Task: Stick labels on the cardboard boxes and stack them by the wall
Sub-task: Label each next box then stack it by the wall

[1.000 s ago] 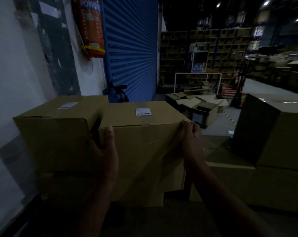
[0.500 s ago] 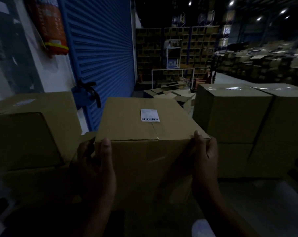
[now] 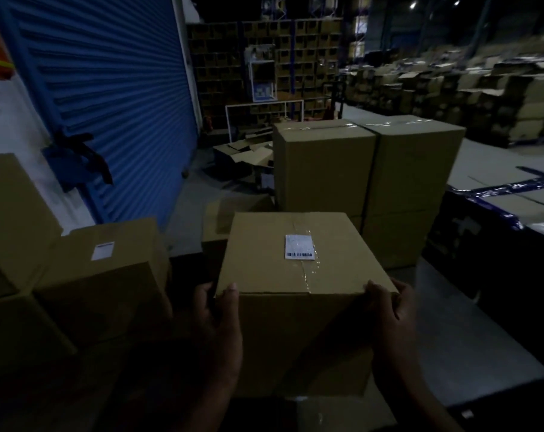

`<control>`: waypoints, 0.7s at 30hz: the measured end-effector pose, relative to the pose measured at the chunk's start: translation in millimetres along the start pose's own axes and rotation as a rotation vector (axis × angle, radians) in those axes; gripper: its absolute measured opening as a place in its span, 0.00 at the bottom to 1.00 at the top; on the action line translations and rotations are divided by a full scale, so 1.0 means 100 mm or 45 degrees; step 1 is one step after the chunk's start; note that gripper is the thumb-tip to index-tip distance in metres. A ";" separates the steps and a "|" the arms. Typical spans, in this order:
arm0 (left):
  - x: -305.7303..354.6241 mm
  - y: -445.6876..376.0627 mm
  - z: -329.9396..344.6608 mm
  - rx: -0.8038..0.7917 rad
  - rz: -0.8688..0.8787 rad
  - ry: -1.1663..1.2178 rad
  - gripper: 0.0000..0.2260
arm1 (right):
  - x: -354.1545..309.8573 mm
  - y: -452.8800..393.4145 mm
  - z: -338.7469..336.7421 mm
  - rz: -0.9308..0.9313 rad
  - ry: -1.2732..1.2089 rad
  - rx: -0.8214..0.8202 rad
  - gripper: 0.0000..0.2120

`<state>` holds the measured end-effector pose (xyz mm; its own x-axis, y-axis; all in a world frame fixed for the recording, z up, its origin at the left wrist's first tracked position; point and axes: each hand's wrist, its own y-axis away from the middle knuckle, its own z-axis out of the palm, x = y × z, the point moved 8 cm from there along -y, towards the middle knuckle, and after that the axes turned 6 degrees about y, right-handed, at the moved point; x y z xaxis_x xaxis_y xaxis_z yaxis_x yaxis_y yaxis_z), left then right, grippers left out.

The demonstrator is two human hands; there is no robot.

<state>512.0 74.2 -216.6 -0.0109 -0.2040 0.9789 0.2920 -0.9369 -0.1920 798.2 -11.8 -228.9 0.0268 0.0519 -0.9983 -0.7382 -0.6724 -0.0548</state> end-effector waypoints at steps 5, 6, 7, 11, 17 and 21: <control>-0.41 0.22 0.51 -0.272 -0.114 -0.082 0.15 | 0.47 -0.19 -0.48 0.095 0.121 0.075 0.15; -0.51 0.23 0.59 -0.311 -0.143 -0.108 0.12 | 0.54 -0.22 -0.56 0.099 0.140 0.095 0.15; -0.60 0.25 0.66 -0.347 -0.183 -0.136 0.11 | 0.58 -0.24 -0.64 0.094 0.184 0.123 0.15; -0.90 0.32 1.02 -0.556 -0.310 -0.193 0.15 | 0.75 -0.36 -0.90 0.075 0.378 0.212 0.14; -1.06 0.25 1.55 -0.781 -0.325 -0.374 0.23 | 1.04 -0.60 -1.18 0.193 0.592 0.252 0.12; -1.14 0.03 1.87 -0.862 -0.265 -0.524 0.27 | 1.06 -0.82 -1.19 0.181 0.937 0.188 0.16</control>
<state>692.7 147.1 -315.5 0.3890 -0.0103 0.9212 -0.3195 -0.9394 0.1244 941.9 -39.4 -332.3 0.3290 -0.5682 -0.7542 -0.8493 -0.5272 0.0267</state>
